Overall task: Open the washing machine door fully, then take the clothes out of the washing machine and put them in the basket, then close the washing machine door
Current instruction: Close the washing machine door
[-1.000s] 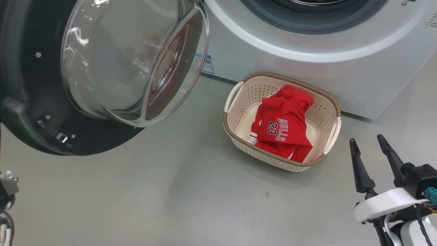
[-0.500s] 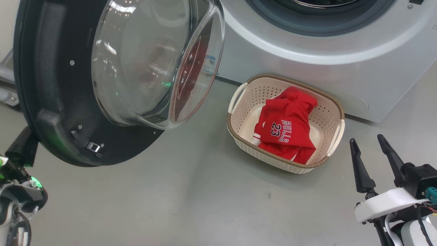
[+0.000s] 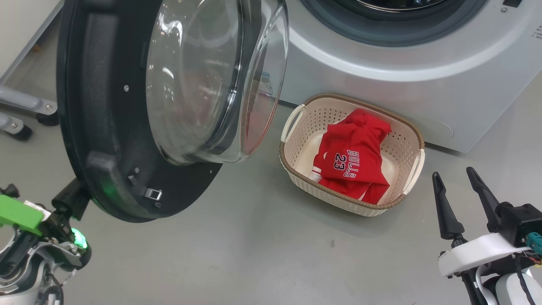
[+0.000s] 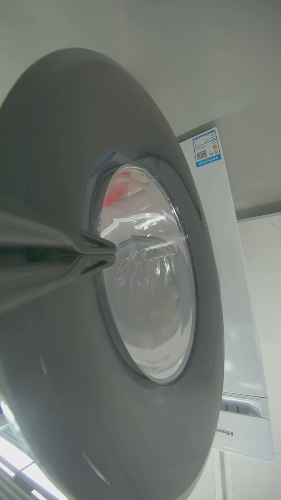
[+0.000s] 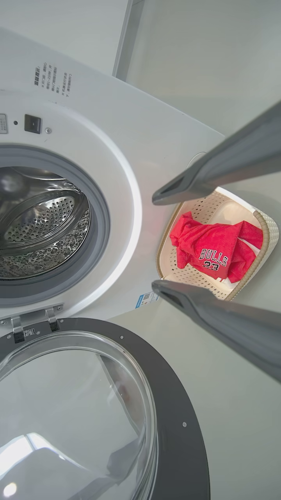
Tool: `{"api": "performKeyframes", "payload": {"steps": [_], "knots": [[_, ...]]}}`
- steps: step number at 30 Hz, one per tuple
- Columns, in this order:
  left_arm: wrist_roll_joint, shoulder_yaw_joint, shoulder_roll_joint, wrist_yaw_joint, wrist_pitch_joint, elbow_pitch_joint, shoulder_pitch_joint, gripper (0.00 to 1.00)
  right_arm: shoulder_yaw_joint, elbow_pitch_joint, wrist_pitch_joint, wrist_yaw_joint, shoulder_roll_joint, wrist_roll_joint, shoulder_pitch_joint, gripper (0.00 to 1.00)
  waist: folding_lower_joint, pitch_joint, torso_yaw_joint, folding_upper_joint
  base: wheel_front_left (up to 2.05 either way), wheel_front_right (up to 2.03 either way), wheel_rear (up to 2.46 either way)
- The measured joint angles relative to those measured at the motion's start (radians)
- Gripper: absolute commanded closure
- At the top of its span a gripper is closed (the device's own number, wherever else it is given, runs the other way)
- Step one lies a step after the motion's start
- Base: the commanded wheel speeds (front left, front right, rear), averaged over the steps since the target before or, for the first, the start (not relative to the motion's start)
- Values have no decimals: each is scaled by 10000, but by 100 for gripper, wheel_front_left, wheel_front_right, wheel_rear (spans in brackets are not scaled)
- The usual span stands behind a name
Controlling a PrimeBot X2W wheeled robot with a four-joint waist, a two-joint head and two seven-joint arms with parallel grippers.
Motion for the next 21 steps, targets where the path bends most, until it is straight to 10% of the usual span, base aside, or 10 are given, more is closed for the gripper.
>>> {"api": "performKeyframes", "payload": {"steps": [21], "knots": [[102, -575, -610, -48, 1440, -2100, 698, 100, 230, 33, -48, 2, 136, 0, -220, 0, 0, 189, -567, 0, 0, 0, 0]]}}
